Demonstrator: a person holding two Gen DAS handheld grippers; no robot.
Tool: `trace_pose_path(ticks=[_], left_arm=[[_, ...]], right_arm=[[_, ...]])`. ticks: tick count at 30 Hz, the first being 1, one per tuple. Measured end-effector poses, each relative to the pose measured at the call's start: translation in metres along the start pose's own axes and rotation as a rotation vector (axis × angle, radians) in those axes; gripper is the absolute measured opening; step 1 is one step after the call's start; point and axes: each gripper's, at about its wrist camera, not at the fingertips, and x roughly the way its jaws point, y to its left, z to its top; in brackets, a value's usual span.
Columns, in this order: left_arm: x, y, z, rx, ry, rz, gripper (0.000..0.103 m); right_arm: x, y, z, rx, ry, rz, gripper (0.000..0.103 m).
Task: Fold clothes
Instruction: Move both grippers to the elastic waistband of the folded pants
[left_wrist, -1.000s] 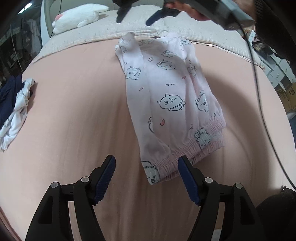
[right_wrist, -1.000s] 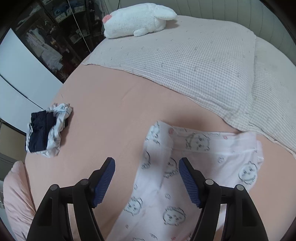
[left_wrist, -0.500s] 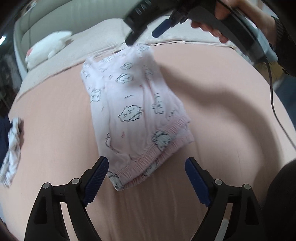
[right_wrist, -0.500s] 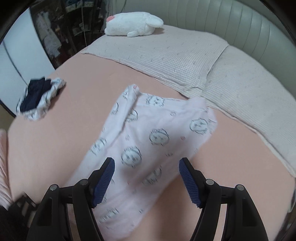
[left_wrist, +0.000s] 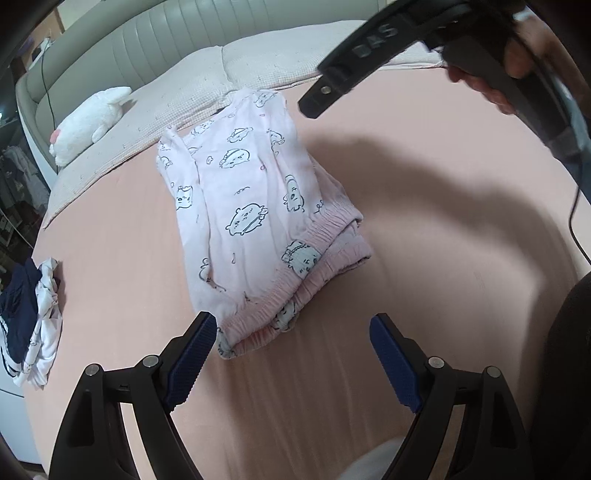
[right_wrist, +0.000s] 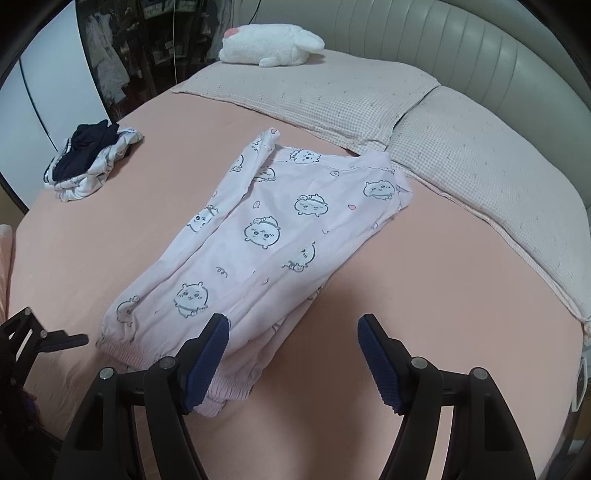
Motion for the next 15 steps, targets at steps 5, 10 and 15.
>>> trace_pose_path(ticks=[5, 10, 15], left_arm=[[0.004, -0.002, 0.005, 0.006, 0.001, -0.023, 0.085], [0.011, -0.004, 0.003, 0.080, 0.014, -0.006, 0.085], [0.013, -0.001, -0.007, 0.224, -0.010, 0.044, 0.085]], right_arm=[[-0.006, 0.002, -0.016, -0.032, -0.037, -0.027, 0.072], [-0.004, 0.013, -0.037, -0.106, -0.079, -0.060, 0.072], [-0.014, 0.029, -0.060, -0.221, -0.166, -0.117, 0.072]])
